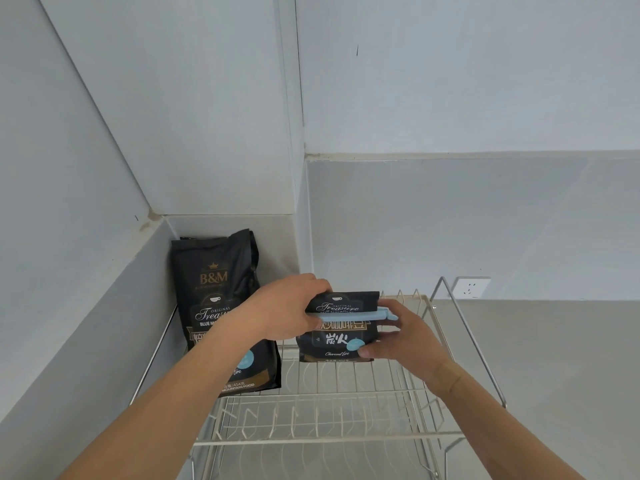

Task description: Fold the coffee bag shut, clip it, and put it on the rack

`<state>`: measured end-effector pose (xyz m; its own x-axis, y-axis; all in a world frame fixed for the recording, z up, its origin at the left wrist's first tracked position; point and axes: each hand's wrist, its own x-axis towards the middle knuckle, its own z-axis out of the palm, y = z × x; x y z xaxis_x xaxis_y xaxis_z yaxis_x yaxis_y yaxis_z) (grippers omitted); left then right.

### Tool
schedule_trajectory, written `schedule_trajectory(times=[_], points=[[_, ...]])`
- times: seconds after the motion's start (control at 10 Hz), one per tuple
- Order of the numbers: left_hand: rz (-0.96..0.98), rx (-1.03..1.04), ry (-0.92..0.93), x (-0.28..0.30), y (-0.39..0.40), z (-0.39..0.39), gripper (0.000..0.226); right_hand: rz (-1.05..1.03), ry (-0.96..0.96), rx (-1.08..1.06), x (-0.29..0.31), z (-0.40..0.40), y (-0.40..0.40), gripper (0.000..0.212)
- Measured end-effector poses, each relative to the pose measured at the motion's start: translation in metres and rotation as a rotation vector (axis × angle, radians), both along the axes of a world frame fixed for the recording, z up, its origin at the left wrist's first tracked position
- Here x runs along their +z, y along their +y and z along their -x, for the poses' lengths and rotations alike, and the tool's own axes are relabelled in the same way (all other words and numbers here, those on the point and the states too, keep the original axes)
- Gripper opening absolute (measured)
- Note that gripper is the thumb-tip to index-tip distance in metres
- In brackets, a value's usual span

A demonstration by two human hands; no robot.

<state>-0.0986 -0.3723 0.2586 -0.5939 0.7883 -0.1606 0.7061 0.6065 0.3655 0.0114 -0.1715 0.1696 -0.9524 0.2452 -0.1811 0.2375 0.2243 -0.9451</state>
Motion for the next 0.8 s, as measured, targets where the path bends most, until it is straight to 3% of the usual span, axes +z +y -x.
schedule_trajectory(times=[0.5, 0.8], points=[[-0.128, 0.063, -0.058, 0.002, -0.01, -0.008, 0.042, -0.101, 0.017, -0.052, 0.035, -0.019, -0.003, 0.058], [-0.353, 0.096, 0.015, 0.042, 0.001, -0.042, 0.042, -0.298, 0.212, -0.038, 0.1, -0.058, 0.03, 0.037]])
